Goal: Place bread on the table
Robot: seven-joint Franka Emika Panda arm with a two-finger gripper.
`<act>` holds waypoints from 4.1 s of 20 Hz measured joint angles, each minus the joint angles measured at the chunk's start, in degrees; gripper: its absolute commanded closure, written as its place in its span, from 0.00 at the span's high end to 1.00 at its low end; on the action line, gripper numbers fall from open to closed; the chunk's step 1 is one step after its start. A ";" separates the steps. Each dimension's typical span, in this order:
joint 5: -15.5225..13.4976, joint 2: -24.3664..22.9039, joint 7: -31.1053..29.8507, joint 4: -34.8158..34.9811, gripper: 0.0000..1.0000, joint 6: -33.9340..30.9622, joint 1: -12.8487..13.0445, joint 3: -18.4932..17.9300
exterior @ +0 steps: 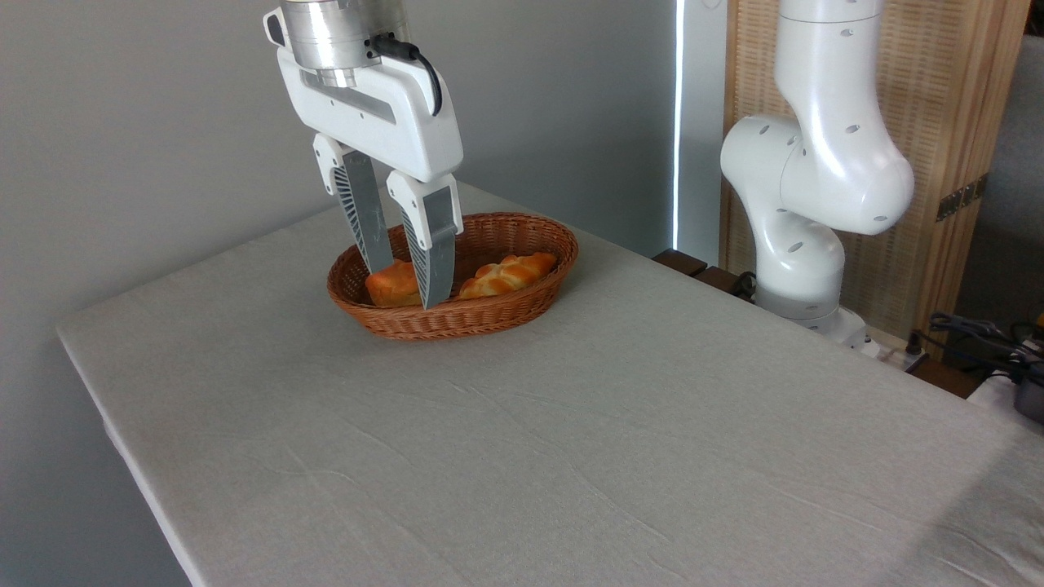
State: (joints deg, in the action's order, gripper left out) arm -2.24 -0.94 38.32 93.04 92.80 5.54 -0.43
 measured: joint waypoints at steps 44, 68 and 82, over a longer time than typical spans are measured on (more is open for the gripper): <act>-5.36 -7.78 4.26 27.01 1.00 21.73 22.17 4.63; -8.51 -8.05 6.53 34.63 1.00 34.60 25.82 4.62; -8.27 -6.82 6.56 37.72 0.42 41.96 26.65 4.62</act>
State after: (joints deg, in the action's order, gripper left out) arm -10.52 -7.76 44.88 130.75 134.76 32.19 4.19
